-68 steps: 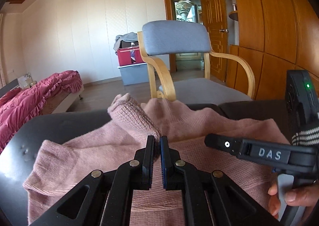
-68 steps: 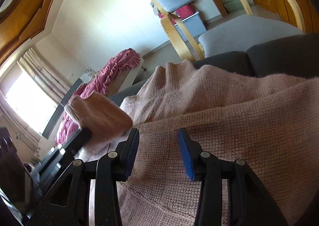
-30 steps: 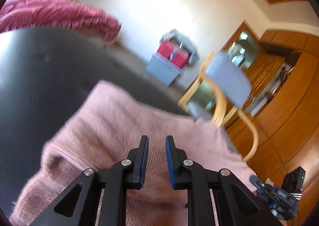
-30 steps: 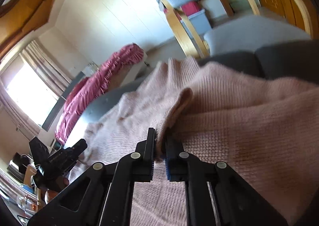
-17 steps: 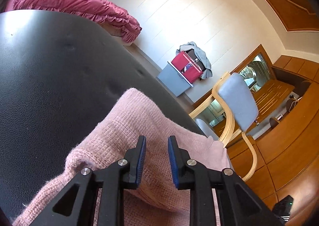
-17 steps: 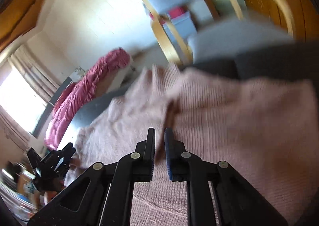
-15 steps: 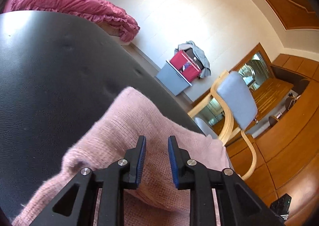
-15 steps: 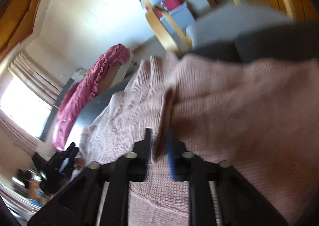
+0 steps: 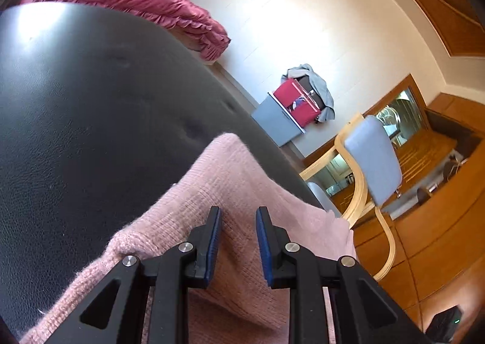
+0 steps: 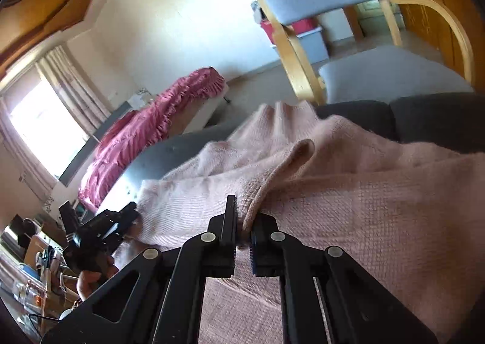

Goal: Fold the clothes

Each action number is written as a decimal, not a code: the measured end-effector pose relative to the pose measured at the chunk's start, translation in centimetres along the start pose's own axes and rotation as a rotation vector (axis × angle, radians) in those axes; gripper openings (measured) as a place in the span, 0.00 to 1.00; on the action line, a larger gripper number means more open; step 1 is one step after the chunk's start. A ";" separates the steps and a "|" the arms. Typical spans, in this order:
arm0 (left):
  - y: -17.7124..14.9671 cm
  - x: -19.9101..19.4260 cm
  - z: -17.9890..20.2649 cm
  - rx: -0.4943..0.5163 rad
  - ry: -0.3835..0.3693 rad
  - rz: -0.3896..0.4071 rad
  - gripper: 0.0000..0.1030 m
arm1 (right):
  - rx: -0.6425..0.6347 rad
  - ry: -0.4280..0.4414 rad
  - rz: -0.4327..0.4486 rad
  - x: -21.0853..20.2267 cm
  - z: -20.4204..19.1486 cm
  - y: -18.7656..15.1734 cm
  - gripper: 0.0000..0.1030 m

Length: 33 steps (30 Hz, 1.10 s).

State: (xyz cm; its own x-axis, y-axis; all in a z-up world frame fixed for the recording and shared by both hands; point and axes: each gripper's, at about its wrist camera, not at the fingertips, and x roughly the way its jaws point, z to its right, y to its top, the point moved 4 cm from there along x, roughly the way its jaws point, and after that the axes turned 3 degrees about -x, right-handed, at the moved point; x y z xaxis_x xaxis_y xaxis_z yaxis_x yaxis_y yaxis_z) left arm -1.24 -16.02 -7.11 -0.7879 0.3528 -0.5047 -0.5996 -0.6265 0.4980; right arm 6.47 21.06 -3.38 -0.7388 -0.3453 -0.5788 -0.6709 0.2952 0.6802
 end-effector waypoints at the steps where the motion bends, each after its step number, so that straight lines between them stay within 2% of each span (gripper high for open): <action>1: 0.0 0.2 -0.1 -0.001 0.009 -0.005 0.22 | 0.017 -0.017 -0.029 0.5 0.4 -0.2 0.10; 4: -0.3 0.6 0.0 0.016 0.034 -0.010 0.22 | 0.122 -0.032 -0.107 2.0 2.6 -0.6 0.12; 7: -0.3 0.9 0.0 0.018 0.041 -0.013 0.22 | 0.149 -0.103 0.002 0.2 3.9 0.4 0.12; 8: -0.3 1.1 0.1 0.019 0.042 -0.014 0.22 | 0.101 -0.145 0.065 -0.7 3.4 0.9 0.12; 9: -0.3 1.2 0.1 0.020 0.043 -0.015 0.22 | 0.037 -0.142 0.101 -1.1 2.3 1.2 0.12; 12: -0.3 1.2 0.2 0.019 0.035 -0.016 0.22 | -0.172 -0.037 0.129 -0.9 -1.8 1.0 0.12; 13: -0.3 1.0 0.1 0.014 0.023 -0.010 0.22 | -0.214 0.000 0.114 -0.4 -2.8 0.8 0.12; 14: -0.2 0.8 0.0 0.008 0.012 -0.002 0.22 | -0.231 0.032 0.056 0.9 -3.5 0.2 0.12; 16: 0.4 -0.1 -0.1 -0.011 0.004 0.036 0.22 | -0.234 -0.020 -0.063 3.4 -2.9 -1.0 0.12; 17: 0.9 -0.5 -0.2 -0.021 0.033 0.046 0.22 | -0.221 -0.060 -0.125 4.8 -2.1 -1.5 0.12; 18: 1.3 -0.9 -0.2 -0.031 0.057 0.053 0.22 | -0.199 -0.061 -0.146 5.3 -1.7 -1.6 0.12; 20: 1.5 -0.8 0.2 -0.039 0.038 0.024 0.22 | -0.155 -0.025 -0.130 4.9 -1.1 -1.3 0.12; 21: 1.6 -0.1 1.1 -0.023 0.017 -0.016 0.22 | -0.146 -0.019 -0.127 4.8 -1.0 -1.3 0.12; 24: 1.1 2.9 3.9 0.097 0.002 -0.129 0.22 | -0.148 -0.022 -0.130 4.9 -1.0 -1.4 0.12; 26: 0.8 4.9 4.4 0.170 0.040 -0.163 0.22 | -0.146 -0.019 -0.130 4.6 -0.8 -1.7 0.12; 27: 0.7 5.7 3.8 0.198 0.083 -0.169 0.20 | -0.138 -0.011 -0.129 4.5 -0.6 -1.8 0.12; 28: 0.7 6.3 3.2 0.217 0.116 -0.172 0.08 | -0.127 -0.001 -0.130 4.4 -0.4 -1.8 0.12; 30: 1.6 5.8 2.2 0.175 0.099 -0.147 0.07 | -0.105 0.019 -0.132 4.4 0.0 -1.8 0.12; 33: 2.2 4.6 1.6 0.189 0.144 -0.094 0.04 | -0.097 0.022 -0.134 4.5 0.2 -1.7 0.09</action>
State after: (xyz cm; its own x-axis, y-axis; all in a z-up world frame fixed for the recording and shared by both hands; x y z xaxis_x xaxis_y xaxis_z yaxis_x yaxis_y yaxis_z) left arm -6.46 -14.65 -7.18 -0.7075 0.2917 -0.6437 -0.6953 -0.4502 0.5603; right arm 4.28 19.18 -7.22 -0.6405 -0.3956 -0.6582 -0.7534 0.1579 0.6383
